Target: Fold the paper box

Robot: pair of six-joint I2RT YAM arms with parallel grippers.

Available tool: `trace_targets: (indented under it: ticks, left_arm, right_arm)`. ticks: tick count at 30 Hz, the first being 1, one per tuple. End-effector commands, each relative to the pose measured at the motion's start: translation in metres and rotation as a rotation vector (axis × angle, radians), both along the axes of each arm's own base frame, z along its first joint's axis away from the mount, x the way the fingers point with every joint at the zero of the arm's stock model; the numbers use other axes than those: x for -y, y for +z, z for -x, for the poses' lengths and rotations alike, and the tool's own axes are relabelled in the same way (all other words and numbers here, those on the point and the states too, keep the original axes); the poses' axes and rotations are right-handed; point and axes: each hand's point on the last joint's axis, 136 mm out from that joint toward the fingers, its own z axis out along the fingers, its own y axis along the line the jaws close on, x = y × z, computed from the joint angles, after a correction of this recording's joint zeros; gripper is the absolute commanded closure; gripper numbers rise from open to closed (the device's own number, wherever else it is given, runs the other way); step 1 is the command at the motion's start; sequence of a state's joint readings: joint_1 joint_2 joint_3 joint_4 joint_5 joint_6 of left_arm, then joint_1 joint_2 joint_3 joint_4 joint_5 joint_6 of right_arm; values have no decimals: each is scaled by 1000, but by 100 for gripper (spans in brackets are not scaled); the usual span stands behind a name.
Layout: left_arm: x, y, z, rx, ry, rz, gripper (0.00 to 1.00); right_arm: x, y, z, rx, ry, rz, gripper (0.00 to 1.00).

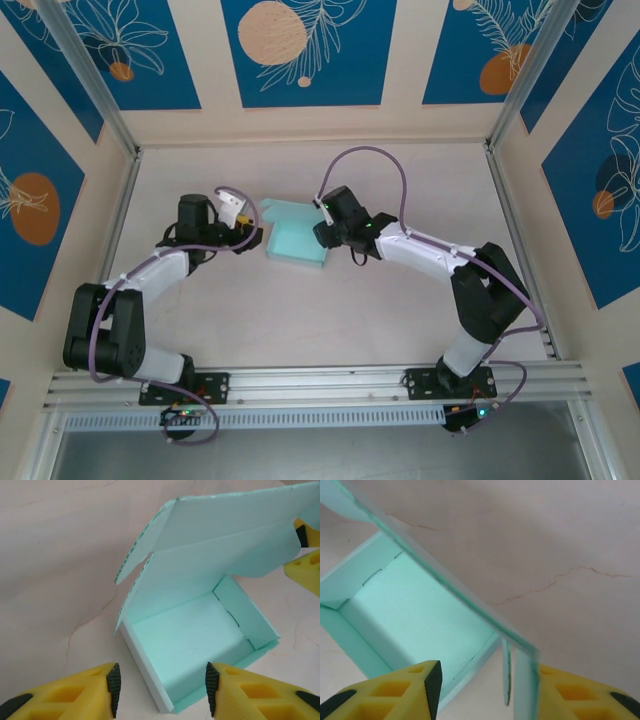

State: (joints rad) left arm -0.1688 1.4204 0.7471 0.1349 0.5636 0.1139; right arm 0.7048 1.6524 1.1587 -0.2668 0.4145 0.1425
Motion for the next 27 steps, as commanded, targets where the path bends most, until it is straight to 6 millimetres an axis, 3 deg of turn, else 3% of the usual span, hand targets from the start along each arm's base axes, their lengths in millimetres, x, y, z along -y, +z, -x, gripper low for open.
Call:
trace_targets:
  ticks: [1,6,8,11,27]
  left_arm:
    - [4,15,-9,101,-36,-27,49]
    - [15,16,-17,132,-117,-21,50]
    - [17,16,-20,132,-131,-15,52]
    - [20,15,-22,127,-148,-9,54]
    - [28,-3,-42,66,-81,-40,68]
  right_arm:
    - [4,40,10,11,-60,-94,48]
    - [20,50,22,-31,-136,-103,51]
    - [23,47,26,-50,-134,-85,58]
    - [21,38,30,-79,-109,-78,60]
    - [17,4,0,-120,-156,-8,64]
